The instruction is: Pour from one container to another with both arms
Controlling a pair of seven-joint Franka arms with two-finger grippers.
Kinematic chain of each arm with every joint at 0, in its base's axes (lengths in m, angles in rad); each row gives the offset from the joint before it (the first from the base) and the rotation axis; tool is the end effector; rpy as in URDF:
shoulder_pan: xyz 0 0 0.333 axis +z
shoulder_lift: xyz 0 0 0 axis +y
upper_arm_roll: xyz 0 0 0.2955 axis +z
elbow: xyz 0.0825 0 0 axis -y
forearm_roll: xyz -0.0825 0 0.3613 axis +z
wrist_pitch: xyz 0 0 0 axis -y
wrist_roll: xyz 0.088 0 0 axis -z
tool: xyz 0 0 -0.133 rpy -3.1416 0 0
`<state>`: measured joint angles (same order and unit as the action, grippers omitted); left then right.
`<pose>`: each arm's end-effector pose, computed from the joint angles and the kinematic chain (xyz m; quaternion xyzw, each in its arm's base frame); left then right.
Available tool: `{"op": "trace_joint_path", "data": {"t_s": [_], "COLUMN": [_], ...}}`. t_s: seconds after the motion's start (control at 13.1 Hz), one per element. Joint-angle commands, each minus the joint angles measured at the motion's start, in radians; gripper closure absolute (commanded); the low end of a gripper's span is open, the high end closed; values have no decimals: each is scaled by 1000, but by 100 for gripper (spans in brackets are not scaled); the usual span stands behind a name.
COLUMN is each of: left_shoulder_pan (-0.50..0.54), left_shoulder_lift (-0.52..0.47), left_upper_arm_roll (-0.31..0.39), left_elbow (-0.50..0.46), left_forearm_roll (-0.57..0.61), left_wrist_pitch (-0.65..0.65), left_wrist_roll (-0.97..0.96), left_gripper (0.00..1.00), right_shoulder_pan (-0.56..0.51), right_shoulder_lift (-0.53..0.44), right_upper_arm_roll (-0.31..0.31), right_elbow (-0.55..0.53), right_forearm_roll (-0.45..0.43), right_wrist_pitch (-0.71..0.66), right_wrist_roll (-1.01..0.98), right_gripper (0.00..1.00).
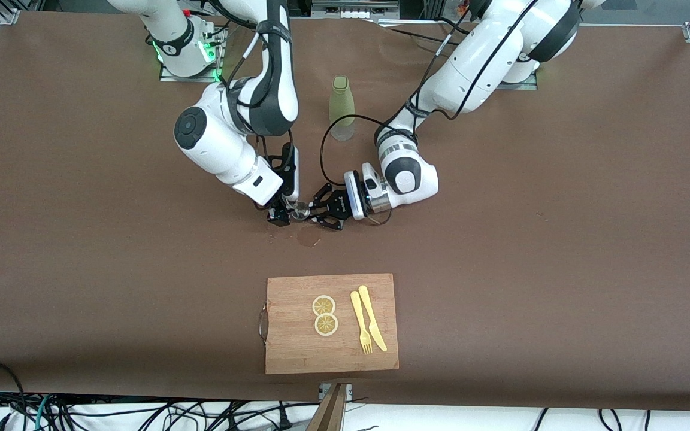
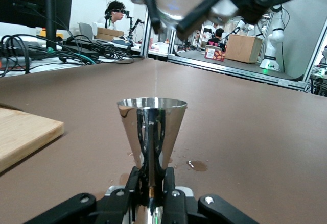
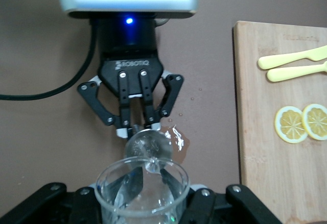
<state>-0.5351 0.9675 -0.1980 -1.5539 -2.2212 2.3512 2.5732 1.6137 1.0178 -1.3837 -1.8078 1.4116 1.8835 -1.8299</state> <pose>0.4987 -0.4620 0.0849 0.6581 -0.4204 0.4552 0.4277 0.5283 0.3390 0.2899 -0.6656 -0.7266 -0.1467 0.0860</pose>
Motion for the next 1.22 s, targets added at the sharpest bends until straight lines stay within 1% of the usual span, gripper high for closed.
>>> {"op": "trace_joint_path", "data": {"t_s": [0.0,1.14], "left_shoulder_pan": [-2,-2], "left_shoulder_lift": [-4,-9], "left_upper_arm_roll": [3,2], "left_elbow": [8,6], "left_forearm_roll": [-9,-9], "left_wrist_pitch": [7,8], "left_wrist_roll": [-19,-24], "left_gripper": [100,100], "right_shoulder_pan": [26,12], "right_shoulder_lift": [31,42], "right_upper_arm_roll": [-32,-34], "right_elbow": [-16,-5], "right_forearm_roll": [24,24], "right_wrist_pitch": [-15,-15], "right_wrist_roll": [14,12], "right_gripper": [79,79]}}
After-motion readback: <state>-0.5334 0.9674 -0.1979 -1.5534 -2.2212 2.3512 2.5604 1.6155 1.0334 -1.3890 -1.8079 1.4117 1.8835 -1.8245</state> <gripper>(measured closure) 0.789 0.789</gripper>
